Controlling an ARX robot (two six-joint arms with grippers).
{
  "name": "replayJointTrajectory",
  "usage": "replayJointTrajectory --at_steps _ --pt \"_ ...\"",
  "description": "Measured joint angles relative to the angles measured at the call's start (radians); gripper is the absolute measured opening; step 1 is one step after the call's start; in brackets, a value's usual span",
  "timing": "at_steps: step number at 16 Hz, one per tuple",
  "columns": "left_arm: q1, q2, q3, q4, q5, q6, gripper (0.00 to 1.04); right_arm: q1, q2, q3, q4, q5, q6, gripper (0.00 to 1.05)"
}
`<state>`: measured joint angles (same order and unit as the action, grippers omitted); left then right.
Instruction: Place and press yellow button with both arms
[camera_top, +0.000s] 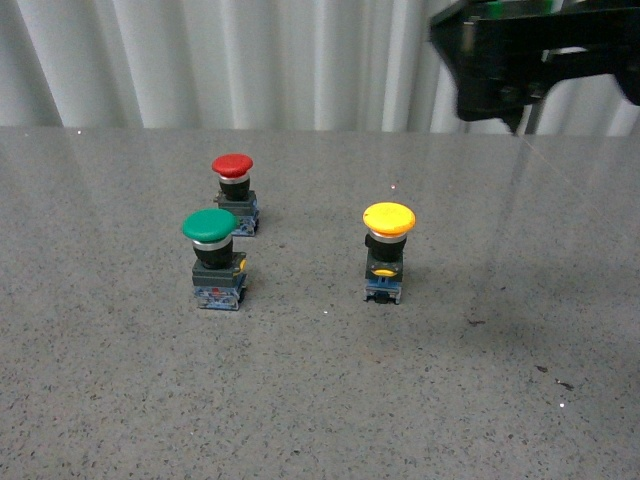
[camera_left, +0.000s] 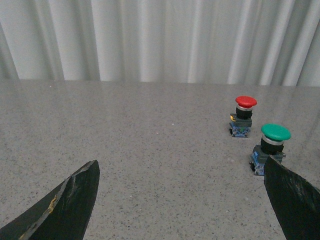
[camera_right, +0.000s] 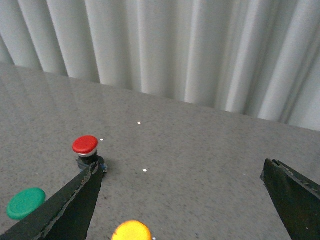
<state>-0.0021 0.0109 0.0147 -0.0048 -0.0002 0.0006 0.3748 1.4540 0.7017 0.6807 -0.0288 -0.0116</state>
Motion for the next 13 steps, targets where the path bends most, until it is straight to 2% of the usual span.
replayJointTrajectory --at_steps 3,7,9,13 --pt "0.000 0.000 0.000 0.000 0.000 0.000 0.98 0.042 0.094 0.078 -0.024 0.003 0.006 0.97" --pt "0.000 0.000 0.000 0.000 0.000 0.000 0.98 0.072 0.171 0.102 -0.045 0.011 0.013 0.67" --pt "0.000 0.000 0.000 0.000 0.000 0.000 0.98 0.108 0.235 0.134 -0.067 0.005 0.034 0.03" --pt "0.000 0.000 0.000 0.000 0.000 0.000 0.98 0.108 0.320 0.141 -0.127 -0.010 0.049 0.02"
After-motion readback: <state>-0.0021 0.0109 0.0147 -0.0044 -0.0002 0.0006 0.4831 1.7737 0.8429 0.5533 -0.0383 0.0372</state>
